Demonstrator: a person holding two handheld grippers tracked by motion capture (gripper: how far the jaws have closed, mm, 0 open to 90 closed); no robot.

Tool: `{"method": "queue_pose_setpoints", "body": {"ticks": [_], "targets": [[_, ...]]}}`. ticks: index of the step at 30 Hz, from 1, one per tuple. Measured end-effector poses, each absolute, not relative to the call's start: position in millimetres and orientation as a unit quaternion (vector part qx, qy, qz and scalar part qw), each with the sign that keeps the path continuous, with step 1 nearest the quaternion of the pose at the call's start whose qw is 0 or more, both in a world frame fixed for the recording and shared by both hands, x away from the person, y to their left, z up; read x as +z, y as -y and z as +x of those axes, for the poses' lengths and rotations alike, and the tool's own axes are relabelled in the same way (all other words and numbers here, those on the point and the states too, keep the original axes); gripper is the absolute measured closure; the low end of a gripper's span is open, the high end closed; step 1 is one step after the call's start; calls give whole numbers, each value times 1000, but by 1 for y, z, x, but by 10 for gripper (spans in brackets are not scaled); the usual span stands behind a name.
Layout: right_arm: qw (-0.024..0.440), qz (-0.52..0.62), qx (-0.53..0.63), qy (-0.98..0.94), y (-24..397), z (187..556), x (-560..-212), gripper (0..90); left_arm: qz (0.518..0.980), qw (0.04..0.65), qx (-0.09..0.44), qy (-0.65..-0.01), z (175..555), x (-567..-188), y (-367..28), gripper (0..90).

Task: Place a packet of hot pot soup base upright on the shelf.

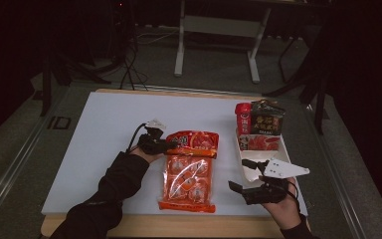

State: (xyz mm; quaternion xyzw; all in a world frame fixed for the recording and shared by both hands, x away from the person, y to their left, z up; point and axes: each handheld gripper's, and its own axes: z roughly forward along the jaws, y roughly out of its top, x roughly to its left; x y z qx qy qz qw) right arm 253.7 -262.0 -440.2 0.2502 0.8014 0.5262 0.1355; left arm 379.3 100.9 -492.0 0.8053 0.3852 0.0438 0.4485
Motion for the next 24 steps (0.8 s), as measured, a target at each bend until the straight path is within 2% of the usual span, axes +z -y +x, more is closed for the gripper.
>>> {"method": "queue_pose_setpoints", "body": {"ticks": [21, 24], "targets": [[176, 288, 516, -787, 263, 270, -422, 138, 796, 507, 54, -328, 353, -457, -101, 898], [169, 295, 522, -782, 262, 276, -418, 137, 796, 515, 59, -314, 347, -452, -102, 898]]}}
